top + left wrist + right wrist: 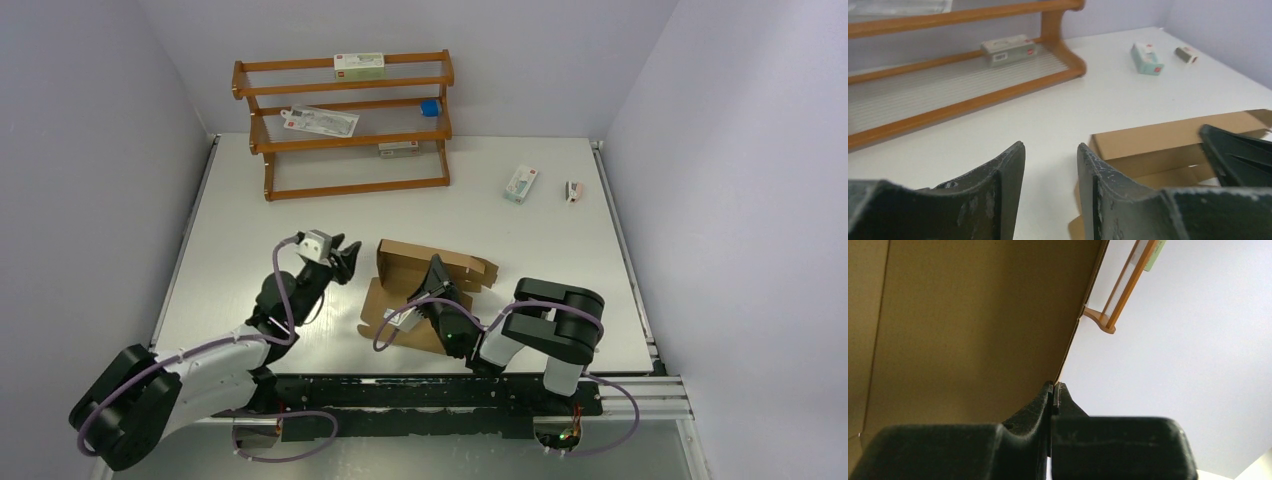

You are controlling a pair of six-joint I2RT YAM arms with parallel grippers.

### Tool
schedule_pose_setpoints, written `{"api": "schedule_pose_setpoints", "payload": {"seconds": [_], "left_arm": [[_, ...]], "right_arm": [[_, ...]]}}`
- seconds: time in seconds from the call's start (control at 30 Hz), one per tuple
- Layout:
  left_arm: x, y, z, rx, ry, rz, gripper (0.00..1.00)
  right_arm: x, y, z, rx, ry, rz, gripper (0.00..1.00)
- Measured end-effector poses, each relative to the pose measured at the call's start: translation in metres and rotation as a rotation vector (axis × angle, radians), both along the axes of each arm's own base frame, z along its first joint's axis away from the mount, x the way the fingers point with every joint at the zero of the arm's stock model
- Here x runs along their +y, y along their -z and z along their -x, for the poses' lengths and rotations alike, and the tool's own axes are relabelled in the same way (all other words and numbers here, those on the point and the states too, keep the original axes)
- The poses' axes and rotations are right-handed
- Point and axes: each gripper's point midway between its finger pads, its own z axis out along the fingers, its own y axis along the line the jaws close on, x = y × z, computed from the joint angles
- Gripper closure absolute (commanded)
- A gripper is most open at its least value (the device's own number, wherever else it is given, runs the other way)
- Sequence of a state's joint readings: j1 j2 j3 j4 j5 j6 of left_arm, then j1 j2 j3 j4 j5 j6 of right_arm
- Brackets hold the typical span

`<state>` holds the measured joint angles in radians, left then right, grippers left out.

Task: Fold the paper box

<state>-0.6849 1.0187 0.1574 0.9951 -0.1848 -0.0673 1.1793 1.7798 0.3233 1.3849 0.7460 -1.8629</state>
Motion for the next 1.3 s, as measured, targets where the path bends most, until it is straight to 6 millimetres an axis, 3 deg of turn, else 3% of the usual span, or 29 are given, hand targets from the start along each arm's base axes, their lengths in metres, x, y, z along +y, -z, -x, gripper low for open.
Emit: {"api": "schedule_pose_setpoints", "payload": {"seconds": [0.17,0.37,0.47,0.73,1.3], "left_arm": [[0.015,0.026,-0.020,0.129,-0.038,-0.043,0.48],[-0.003,0.079,-0.016,0.322,0.053,-0.117,0.45],[-0.011,0.095,-0.009,0.374,0.113,-0.139,0.43],[-0.022,0.097,-0.005,0.372,0.180,-0.134,0.40],[-0.036,0.104,-0.022,0.289,0.198,-0.091,0.35]], "right_arm": [[0.001,0.000,0.000,0.004,-0.008,-0.009,1.00],[0.003,-0.001,0.001,0.007,-0.017,-0.023,1.00],[0.004,-0.001,0.001,0.007,-0.020,-0.025,1.00],[0.004,-0.002,0.001,0.011,-0.022,-0.038,1.00],[0.013,-0.008,0.004,0.054,-0.052,-0.105,1.00]]}}
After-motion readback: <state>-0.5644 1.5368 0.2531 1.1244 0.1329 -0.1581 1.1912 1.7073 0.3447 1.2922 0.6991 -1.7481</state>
